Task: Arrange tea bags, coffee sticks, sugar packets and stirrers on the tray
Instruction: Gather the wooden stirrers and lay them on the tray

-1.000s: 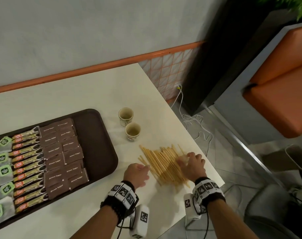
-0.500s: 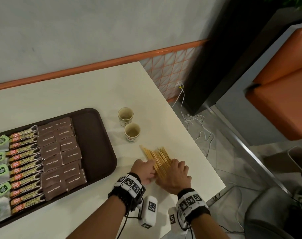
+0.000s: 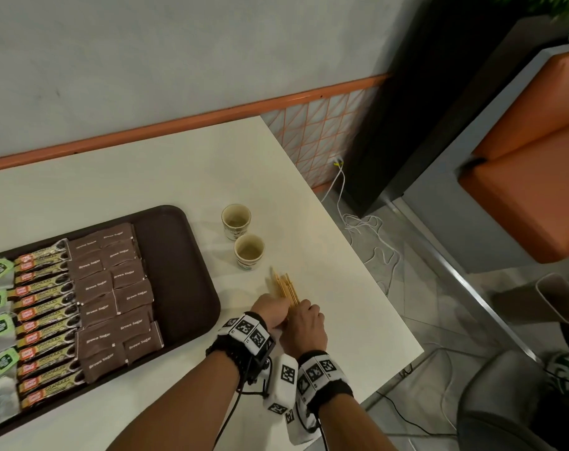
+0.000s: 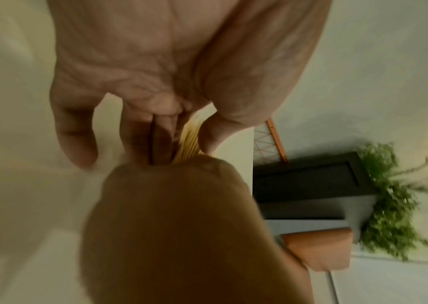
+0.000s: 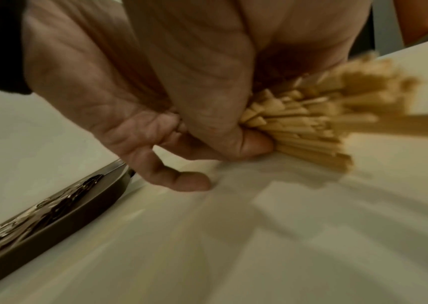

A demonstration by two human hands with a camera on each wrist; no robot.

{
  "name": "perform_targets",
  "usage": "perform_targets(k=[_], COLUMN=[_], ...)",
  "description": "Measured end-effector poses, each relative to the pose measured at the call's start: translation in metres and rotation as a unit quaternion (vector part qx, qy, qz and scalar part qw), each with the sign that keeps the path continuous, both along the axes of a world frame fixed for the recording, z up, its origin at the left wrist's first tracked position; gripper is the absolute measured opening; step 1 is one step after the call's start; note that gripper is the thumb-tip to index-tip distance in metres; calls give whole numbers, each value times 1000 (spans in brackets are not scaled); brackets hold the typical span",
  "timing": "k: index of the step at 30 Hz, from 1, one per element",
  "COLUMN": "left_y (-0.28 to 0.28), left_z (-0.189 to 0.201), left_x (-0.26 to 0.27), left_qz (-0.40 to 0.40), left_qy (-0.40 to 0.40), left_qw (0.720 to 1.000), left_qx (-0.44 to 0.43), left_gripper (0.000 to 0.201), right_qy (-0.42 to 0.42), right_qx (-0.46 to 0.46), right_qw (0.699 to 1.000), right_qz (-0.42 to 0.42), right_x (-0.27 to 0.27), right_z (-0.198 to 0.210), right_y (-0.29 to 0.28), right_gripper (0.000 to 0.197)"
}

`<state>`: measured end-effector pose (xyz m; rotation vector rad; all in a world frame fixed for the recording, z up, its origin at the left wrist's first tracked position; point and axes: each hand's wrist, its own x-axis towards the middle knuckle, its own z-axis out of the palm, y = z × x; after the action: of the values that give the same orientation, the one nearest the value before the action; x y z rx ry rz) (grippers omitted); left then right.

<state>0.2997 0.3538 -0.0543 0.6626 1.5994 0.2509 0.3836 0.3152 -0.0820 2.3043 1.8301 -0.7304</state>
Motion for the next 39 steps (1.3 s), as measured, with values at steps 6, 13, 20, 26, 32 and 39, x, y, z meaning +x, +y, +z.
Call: perform_targets(k=[6, 13, 20, 26, 32, 39], left_y=[2, 2, -1, -12, -23, -35], left_z=[-3, -4, -7, -6, -23, -4], left_x=[-6, -6, -16, -31, -53, -64], left_qz=[-117, -169, -184, -170, -168, -204], left_qy=[85, 151, 145, 91, 75, 96], left_qw=[989, 972, 971, 981, 981, 972], left_qx=[22, 56, 56, 34, 57, 63], left_gripper=[30, 33, 29, 26, 17, 28], right_qy=[19, -8, -13, 7, 71, 216], right_qx=[-19, -45, -25, -31, -77, -90], right_qw=[999, 998, 999, 999, 990, 955], right_qz=[-41, -40, -22, -35, -92, -184], right_x=[-4, -8, -12, -12, 10, 46], right_z=[10, 12, 11, 17, 23, 32], right_y=[6, 10, 7, 5, 23, 33], right_gripper=[30, 31, 23, 28, 32, 19])
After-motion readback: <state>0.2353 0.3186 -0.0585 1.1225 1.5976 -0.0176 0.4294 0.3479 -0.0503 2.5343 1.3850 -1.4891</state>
